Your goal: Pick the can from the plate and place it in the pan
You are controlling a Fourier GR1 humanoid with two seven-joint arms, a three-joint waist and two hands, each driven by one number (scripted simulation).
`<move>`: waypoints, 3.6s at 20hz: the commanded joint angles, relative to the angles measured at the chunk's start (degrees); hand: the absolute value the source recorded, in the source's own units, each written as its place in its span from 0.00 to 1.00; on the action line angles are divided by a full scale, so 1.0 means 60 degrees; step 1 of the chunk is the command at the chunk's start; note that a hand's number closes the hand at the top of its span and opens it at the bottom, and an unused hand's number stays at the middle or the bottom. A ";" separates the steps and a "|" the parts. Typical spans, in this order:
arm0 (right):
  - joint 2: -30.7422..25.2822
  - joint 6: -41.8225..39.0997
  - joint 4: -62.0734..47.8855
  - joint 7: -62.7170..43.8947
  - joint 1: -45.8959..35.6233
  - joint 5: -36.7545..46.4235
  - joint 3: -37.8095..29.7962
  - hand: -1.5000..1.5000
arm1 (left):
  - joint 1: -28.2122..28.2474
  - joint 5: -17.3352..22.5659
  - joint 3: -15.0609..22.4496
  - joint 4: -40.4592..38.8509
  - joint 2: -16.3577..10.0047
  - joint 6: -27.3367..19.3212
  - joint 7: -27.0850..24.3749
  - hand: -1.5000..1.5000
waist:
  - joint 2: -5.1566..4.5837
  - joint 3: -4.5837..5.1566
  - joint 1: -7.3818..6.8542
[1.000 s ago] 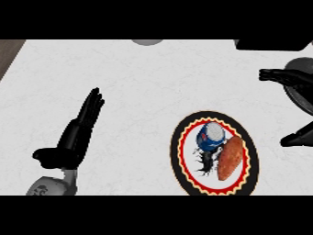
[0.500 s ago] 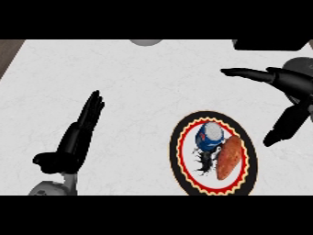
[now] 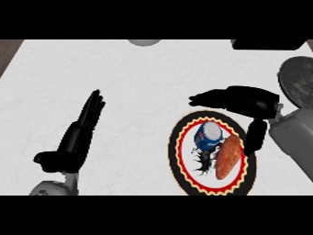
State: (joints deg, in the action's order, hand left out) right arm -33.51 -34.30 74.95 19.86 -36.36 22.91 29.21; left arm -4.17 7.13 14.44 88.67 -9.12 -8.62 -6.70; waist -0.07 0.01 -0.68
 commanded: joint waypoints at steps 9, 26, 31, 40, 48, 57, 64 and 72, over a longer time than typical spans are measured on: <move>0.0714 0.0144 0.0134 0.0316 0.1315 0.2417 -0.0023 0.00 | 0.0723 -0.0241 -0.0188 0.0320 0.0194 0.0472 -0.0336 0.50 | 0.0015 -0.0001 0.0100; 0.2780 0.0001 -0.2701 0.0795 0.0017 0.4327 -0.1423 0.00 | 0.0202 -0.0794 -0.0705 -0.0055 0.0679 0.0735 -0.0077 0.50 | -0.0003 -0.0001 0.0042; 0.3050 0.0088 -0.1752 0.0403 0.1155 0.4998 -0.0963 0.00 | 0.0107 -0.0776 -0.0954 -0.0252 0.0711 0.0895 -0.0083 0.50 | 0.0013 0.0000 0.0111; 0.3028 0.1598 -0.3350 0.2249 0.0382 0.6302 -0.0634 1.00 | 0.0758 -0.0896 -0.0758 0.0752 0.0696 0.0969 0.0083 0.50 | 0.0013 -0.0003 0.0048; 0.3358 0.2724 -0.3416 0.2372 0.0087 0.5975 -0.1974 1.00 | 0.0779 -0.1052 -0.0741 0.0573 0.0903 0.0865 0.0121 0.50 | 0.0009 -0.0004 0.0053; 0.3192 0.5182 -0.4386 -0.5567 -0.0510 0.5733 -0.6313 1.00 | 0.0551 -0.1011 -0.0986 0.0404 0.0774 0.0817 0.0132 0.50 | -0.0042 0.0015 0.0446; 0.3575 0.8514 -0.4081 -1.0107 -0.2012 0.7731 -0.6757 1.00 | 0.0452 -0.0972 -0.0668 0.0537 0.0891 0.1033 0.0239 0.50 | -0.0062 0.0011 -0.0216; 0.3869 1.1096 -0.5381 -1.2163 -0.2796 0.8763 -0.7283 1.00 | -0.0082 -0.0944 -0.1068 0.0210 0.0843 0.0967 0.0377 0.50 | -0.0079 -0.0004 -0.0099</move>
State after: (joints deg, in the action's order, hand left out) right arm -10.39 24.57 45.63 -48.68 -52.57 73.75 -12.45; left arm -2.44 0.86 9.97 90.72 -3.54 -2.83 -5.21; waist -0.53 0.05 -1.66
